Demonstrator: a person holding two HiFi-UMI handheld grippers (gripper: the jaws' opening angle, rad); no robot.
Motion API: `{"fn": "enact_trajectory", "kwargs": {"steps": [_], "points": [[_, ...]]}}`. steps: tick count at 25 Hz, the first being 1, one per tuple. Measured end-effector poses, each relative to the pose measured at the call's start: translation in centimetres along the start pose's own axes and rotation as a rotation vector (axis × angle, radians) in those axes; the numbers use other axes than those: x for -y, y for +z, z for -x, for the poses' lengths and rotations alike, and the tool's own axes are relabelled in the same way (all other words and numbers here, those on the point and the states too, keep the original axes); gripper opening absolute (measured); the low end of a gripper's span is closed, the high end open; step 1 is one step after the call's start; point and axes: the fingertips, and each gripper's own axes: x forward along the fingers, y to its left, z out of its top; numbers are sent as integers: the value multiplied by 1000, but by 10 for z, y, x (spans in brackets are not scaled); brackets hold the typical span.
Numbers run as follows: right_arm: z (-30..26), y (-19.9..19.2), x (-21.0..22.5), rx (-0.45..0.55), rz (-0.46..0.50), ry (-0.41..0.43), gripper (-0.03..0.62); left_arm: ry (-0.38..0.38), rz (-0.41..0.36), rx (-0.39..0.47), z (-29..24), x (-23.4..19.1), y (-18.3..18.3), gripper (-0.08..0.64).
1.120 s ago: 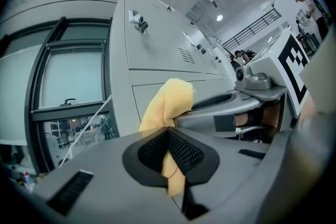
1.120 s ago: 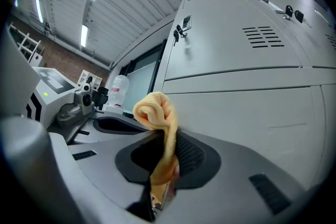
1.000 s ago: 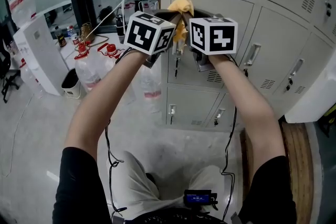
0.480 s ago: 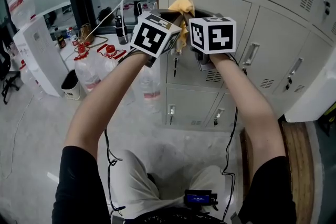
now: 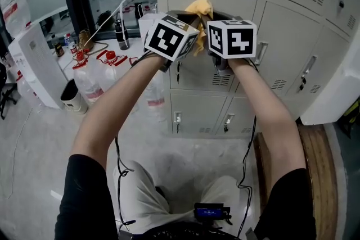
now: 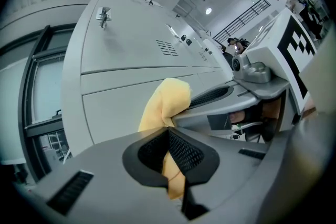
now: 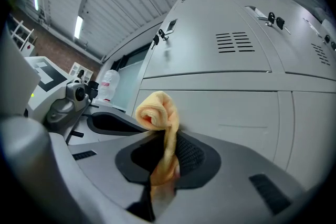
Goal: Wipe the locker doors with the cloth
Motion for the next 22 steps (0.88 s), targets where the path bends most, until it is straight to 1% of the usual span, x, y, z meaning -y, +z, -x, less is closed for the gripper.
{"fn": "enact_trajectory", "kwargs": {"steps": [4,8,13,17,22], "points": [[16,-3,25,-6,0,-58,81,-43,7,11,-15,19,8,18],[28,-7,48,-12,-5,-97,81,-83,18,26,-30,39,17,18],[42,-13,73,-20,-8,-146,81,-124,11,41,-47,60,26,18],[55,-19,94,-28,-20,-189,81,-162,1,33,-61,80,31,18],[68,-28,118,-36,-41,-232,81,-195,0,62,-76,102,40,18]]}}
